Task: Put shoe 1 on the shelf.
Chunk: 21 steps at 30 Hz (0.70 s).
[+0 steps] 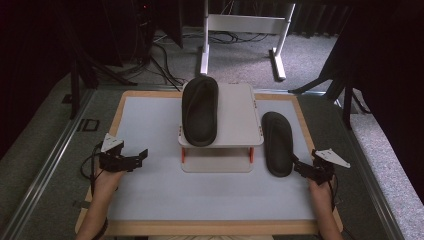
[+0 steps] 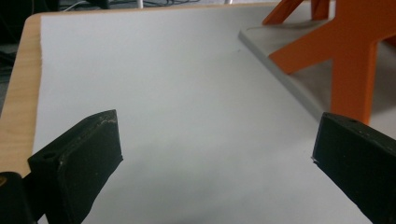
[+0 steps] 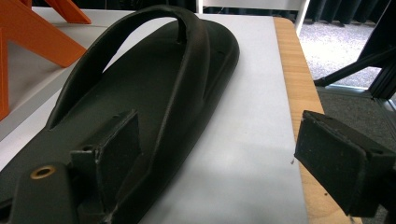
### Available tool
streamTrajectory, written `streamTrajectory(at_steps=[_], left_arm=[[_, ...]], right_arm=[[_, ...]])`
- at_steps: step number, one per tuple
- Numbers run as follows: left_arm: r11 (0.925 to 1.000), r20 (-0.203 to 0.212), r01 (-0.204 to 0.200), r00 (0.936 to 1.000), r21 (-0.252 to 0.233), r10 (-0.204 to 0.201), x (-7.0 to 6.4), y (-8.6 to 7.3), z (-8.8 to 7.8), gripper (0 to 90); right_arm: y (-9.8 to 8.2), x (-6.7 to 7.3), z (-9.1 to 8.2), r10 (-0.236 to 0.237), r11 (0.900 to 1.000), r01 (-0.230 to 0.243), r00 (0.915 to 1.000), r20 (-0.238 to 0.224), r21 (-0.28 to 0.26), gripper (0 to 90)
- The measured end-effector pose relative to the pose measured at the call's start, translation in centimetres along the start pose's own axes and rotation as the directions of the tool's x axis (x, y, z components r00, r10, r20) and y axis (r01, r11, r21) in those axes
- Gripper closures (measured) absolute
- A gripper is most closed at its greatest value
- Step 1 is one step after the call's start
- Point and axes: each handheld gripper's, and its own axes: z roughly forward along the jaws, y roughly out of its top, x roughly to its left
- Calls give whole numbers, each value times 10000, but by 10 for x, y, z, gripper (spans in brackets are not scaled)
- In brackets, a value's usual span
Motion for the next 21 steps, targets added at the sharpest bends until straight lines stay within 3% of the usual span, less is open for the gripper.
streamTrajectory(at_steps=[5,13,18,19,21], left_arm=[[9997,-39,56,10000,-242,-57,5,-11,-2,8],[9944,-92,2,10000,-1060,-12,9,-25,-10,9],[9845,-565,397,9972,-1710,-500,18,-39,-19,9],[9845,-565,397,9972,-1710,-500,18,-39,-19,9],[9816,-968,320,9940,-1884,-510,20,-46,-21,9]], right_arm=[[0,-1,0,68,10000,-68,10000,-25,-36,133],[0,1,0,-73,10000,73,10000,12,-57,131],[0,-1,0,89,10000,-90,9999,111,15,127],[0,-1,0,89,10000,-90,9999,111,15,127],[1,-1,1,172,9998,-173,9998,95,114,123]])
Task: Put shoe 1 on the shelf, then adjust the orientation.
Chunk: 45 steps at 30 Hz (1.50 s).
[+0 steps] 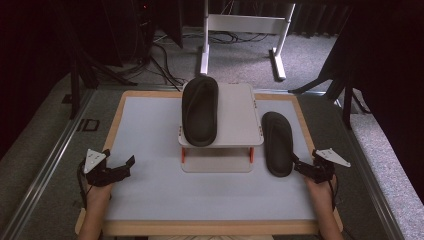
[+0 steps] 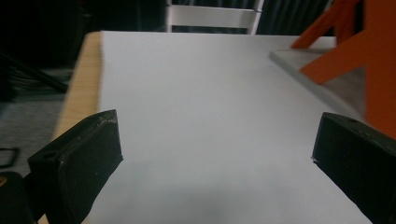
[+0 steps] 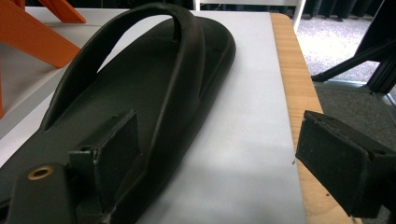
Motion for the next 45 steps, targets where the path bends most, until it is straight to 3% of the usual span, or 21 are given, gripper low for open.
streamTrajectory(at_steps=[2,5,9,17,20,24,29,33,37,45], left_arm=[[9999,-82,-17,10000,-134,15,2,-4,-2,9],[9956,-235,228,9994,-909,-250,4,-7,-8,9],[9909,-423,227,9987,-1327,-286,3,-10,-12,9],[9901,-327,-18,9995,-1406,-28,1,-11,-13,9],[9901,-375,-211,9992,-1388,160,-1,-11,-13,9],[9901,-334,-210,9993,-1386,166,-1,-11,-13,9],[9903,-348,-241,9992,-1365,196,-1,-11,-13,9],[9900,-335,-215,9993,-1393,170,-1,-11,-13,9],[9903,-332,-262,9992,-1364,219,-1,-11,-13,9],[9905,-275,-278,9993,-1345,243,-1,-11,-13,9]], right_arm=[[0,0,1,-35,10000,35,10000,20,60,121],[1,2,2,-90,9998,88,9999,117,172,112],[1,3,2,-160,9997,154,9994,296,196,111],[1,2,1,-75,9998,72,9999,137,188,156],[2,-1,1,149,9985,-139,9997,-177,531,201],[3,-6,-1,110,9934,-60,9990,-431,1148,203],[9,-13,-3,189,9879,-108,9985,-511,1544,203],[16,-19,-2,458,9709,-315,9974,-548,2375,214],[23,-21,-5,617,9646,-454,9966,-550,2596,218],[45,-18,-5,3,9510,237,9970,-778,3083,224]])
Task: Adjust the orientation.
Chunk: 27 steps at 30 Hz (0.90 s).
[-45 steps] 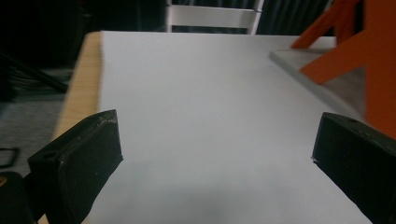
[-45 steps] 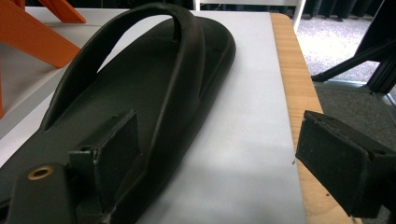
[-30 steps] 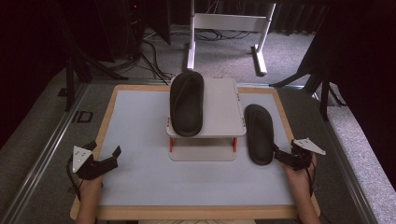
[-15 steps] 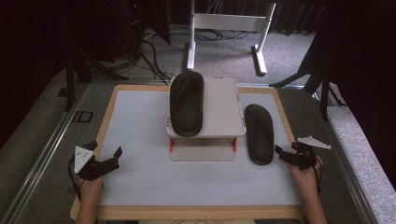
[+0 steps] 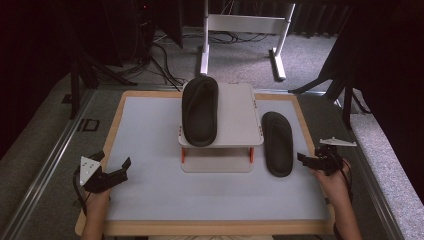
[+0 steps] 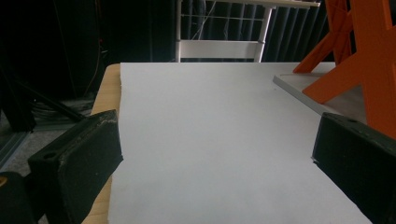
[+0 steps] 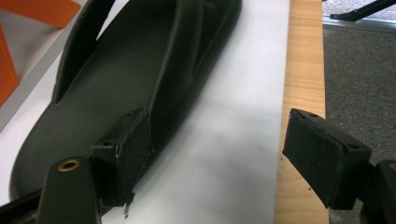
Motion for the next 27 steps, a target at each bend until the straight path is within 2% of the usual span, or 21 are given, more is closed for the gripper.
streamTrajectory(at_steps=[13,19,26,27], left_arm=[[10000,23,-30,10000,6,30,0,0,0,9],[10000,46,-55,10000,28,55,0,0,0,9],[10000,51,-90,9999,6,89,-1,0,0,9],[10000,58,-95,9999,18,94,-1,0,1,9]], right_arm=[[35,-1,7,95,9950,-30,9979,-643,1002,243],[51,2,14,-43,9860,148,9980,-636,1661,249],[67,3,17,-204,9813,332,9974,-688,1898,271],[74,3,20,-184,9782,333,9971,-741,2049,271]])
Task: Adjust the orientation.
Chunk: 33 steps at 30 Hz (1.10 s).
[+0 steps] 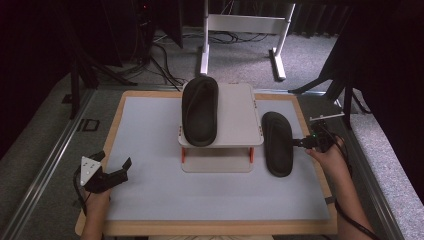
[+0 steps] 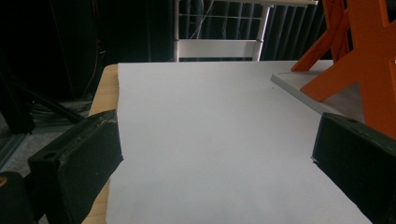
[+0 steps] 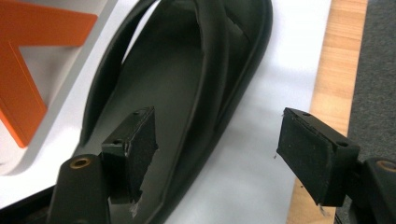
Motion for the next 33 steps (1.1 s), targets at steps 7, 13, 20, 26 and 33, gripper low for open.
streamTrajectory(at_steps=[7,13,20,26,33], left_arm=[[10000,84,19,10000,24,-19,1,0,0,9],[10000,94,1,10000,19,-1,1,0,0,9],[10000,177,79,9998,55,-80,2,0,0,9],[10000,191,53,9998,65,-54,1,0,0,9],[9999,172,129,9998,29,-130,2,0,0,9]], right_arm=[[24,0,10,-73,9973,68,10000,65,736,273],[39,-2,19,-161,9930,154,9999,50,1170,286],[58,2,24,-579,9846,548,9982,136,1660,295],[68,3,33,-832,9677,838,9965,-128,2376,338],[73,5,46,-1010,9511,1042,9945,-260,2909,443]])
